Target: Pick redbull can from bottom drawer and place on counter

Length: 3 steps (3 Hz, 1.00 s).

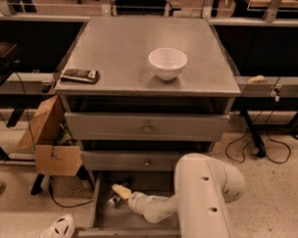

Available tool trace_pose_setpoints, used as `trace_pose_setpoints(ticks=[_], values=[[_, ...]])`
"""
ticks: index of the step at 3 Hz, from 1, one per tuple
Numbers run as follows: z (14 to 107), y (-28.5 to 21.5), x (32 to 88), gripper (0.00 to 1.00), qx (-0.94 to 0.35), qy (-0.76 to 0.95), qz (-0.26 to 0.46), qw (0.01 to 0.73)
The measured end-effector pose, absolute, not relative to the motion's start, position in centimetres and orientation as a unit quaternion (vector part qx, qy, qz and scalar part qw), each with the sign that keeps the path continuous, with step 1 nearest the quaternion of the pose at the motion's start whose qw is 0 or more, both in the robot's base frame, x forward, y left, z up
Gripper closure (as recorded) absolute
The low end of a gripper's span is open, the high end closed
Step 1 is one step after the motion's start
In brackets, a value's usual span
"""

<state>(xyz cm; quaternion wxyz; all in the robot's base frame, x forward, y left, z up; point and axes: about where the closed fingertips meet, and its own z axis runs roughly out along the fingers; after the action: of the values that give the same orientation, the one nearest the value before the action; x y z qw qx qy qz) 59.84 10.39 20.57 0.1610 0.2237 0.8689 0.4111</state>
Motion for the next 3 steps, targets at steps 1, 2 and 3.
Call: trace_pose_setpoints(ticks=[1, 2, 3], values=[[22.8, 11.6, 59.2, 0.0, 0.198, 0.861, 0.438, 0.164], [24.9, 14.1, 59.4, 0.0, 0.156, 0.854, 0.467, 0.167], [26.2, 15.8, 60.7, 0.0, 0.124, 0.842, 0.495, 0.173]])
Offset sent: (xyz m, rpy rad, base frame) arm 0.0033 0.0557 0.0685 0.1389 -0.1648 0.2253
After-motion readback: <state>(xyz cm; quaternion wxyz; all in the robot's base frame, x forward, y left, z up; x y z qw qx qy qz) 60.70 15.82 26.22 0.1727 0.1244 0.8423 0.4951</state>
